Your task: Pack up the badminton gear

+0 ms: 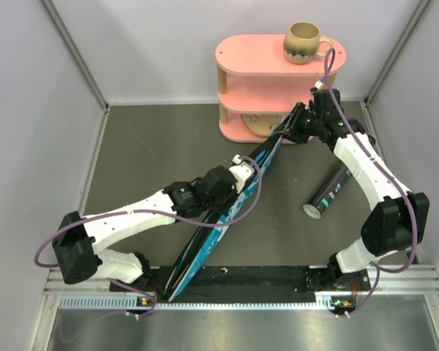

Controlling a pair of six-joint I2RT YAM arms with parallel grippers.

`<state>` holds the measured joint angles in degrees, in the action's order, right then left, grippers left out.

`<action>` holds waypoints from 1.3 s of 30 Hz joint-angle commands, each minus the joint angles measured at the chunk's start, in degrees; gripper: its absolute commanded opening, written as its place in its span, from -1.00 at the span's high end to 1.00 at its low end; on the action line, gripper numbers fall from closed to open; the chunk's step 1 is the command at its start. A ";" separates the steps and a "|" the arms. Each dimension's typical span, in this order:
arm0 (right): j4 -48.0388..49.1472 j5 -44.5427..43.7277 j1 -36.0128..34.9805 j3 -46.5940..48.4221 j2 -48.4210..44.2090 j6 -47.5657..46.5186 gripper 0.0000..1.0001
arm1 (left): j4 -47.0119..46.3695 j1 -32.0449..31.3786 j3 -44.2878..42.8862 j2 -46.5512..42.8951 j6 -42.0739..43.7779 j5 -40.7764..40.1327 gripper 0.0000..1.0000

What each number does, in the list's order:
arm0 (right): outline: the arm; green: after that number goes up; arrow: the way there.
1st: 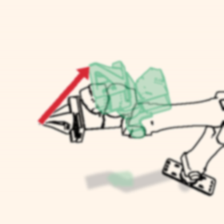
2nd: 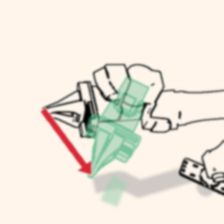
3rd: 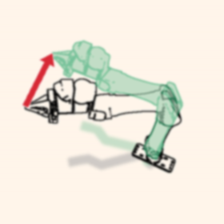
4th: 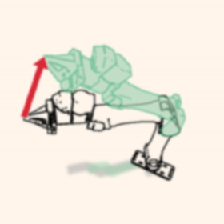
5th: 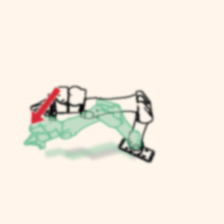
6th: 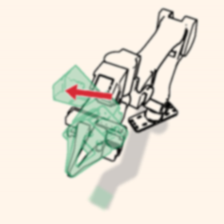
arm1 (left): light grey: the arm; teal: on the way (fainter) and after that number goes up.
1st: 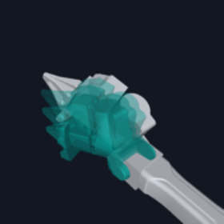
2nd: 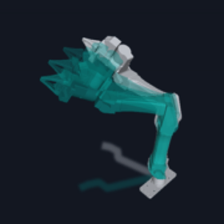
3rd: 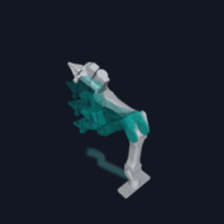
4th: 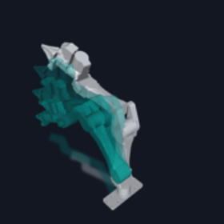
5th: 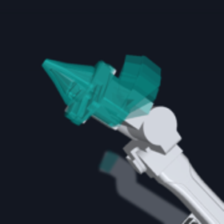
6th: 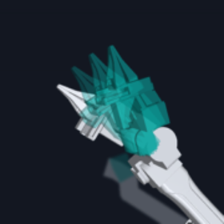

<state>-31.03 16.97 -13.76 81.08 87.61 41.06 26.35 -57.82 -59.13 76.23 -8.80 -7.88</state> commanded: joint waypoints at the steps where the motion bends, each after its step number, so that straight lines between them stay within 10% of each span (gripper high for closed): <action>1: -0.35 -1.41 -1.80 3.56 0.89 2.44 0.57 | -7.01 0.60 -0.89 -2.84 2.03 3.57 0.99; 4: -0.53 -3.34 -2.67 3.12 0.28 3.32 0.97 | -7.89 2.53 -1.42 -3.28 1.77 9.18 0.43; 9: -0.61 -5.37 -3.55 3.12 -0.77 4.82 1.00 | -11.66 7.19 -5.63 -3.28 0.54 16.22 -0.46; 11: -0.70 -5.37 -4.17 3.47 -0.87 5.00 1.00 | -13.85 8.95 -7.74 -2.05 -0.42 18.33 -0.46; 15: -0.61 -5.37 -4.35 3.47 -1.39 5.00 1.00 | -15.10 13.60 -16.24 6.01 -6.83 26.40 0.18; 26: -0.53 -5.19 -4.52 3.56 -2.01 5.17 1.00 | -11.41 18.27 -27.96 20.89 -12.47 38.39 0.69; 39: 0.09 -4.32 -4.96 3.91 -2.18 5.52 1.00 | -17.73 21.70 -26.73 23.61 -17.04 41.71 -0.13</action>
<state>-33.01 11.70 -17.21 81.82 88.27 45.30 14.48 -38.22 -84.42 98.54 -23.07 29.80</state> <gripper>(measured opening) 0.034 0.552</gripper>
